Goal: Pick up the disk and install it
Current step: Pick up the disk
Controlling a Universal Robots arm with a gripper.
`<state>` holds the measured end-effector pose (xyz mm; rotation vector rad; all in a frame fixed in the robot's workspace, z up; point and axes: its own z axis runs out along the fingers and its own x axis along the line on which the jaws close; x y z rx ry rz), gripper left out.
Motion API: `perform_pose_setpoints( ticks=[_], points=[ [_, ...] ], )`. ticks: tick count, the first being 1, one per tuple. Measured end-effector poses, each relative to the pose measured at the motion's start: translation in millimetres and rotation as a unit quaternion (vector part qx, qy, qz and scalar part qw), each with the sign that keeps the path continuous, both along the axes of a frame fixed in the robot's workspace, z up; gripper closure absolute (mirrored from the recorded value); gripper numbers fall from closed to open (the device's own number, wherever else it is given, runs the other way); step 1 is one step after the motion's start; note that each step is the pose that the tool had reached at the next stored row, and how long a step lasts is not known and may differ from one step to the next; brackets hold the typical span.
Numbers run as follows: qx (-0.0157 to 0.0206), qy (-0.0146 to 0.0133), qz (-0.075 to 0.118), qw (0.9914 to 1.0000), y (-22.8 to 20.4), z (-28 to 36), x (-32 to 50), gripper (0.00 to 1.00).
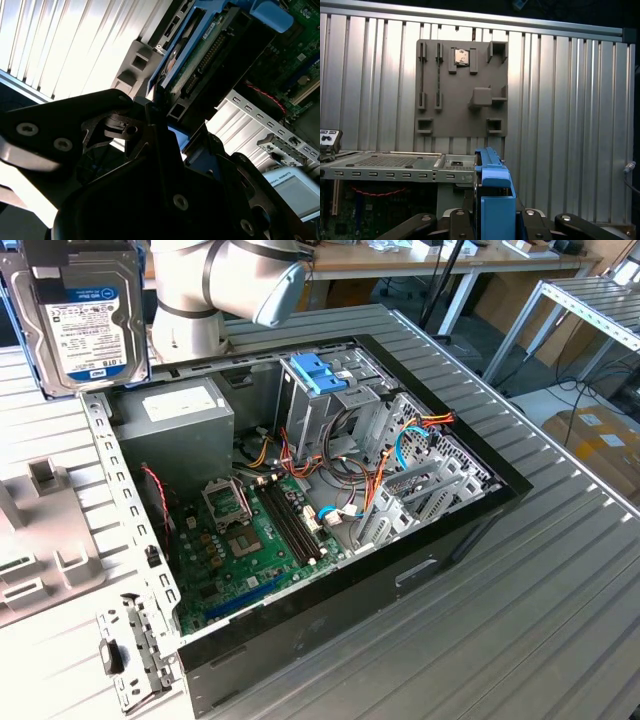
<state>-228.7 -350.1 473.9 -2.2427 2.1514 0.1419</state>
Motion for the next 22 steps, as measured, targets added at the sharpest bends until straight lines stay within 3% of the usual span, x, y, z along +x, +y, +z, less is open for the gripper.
perform_pose_setpoints(
  ticks=[22],
  points=[
    [0.0, 0.0, 0.0, 1.0, -0.7, -1.5, 13.2, 0.63]
  ],
)
